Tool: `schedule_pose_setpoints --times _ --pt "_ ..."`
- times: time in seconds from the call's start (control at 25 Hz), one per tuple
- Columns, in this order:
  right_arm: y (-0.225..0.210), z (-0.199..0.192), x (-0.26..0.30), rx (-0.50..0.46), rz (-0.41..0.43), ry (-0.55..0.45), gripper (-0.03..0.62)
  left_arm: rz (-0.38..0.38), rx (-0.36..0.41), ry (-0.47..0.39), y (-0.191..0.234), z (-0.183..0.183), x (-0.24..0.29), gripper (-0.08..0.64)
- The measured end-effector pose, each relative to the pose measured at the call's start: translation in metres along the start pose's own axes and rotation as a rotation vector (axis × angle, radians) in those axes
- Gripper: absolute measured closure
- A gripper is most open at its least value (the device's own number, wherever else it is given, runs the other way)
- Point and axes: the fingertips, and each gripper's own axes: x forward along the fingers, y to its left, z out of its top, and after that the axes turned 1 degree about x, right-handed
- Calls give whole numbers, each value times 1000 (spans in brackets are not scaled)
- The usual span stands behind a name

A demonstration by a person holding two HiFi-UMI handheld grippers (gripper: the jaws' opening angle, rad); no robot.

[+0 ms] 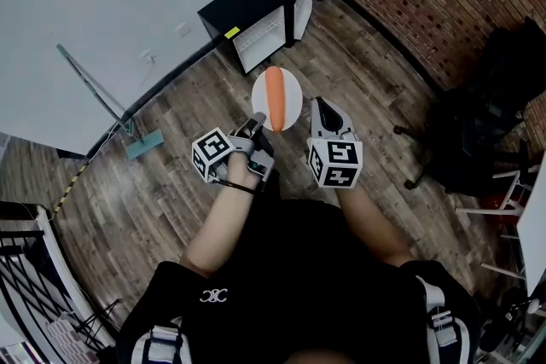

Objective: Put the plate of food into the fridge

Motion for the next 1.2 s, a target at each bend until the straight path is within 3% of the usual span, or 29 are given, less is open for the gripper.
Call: schedule_pose_setpoints --times 0.52,0.96,1.2 --pt "-22 25 76 -41 -34 14 586 0 -37 34 -6 46 74 540" --pt "-20 50 170 -89 -56 45 586 -21 -65 48 -20 123 139 540" --pt "-3 71 229 -113 -66 49 586 -44 -70 47 -27 182 168 540"
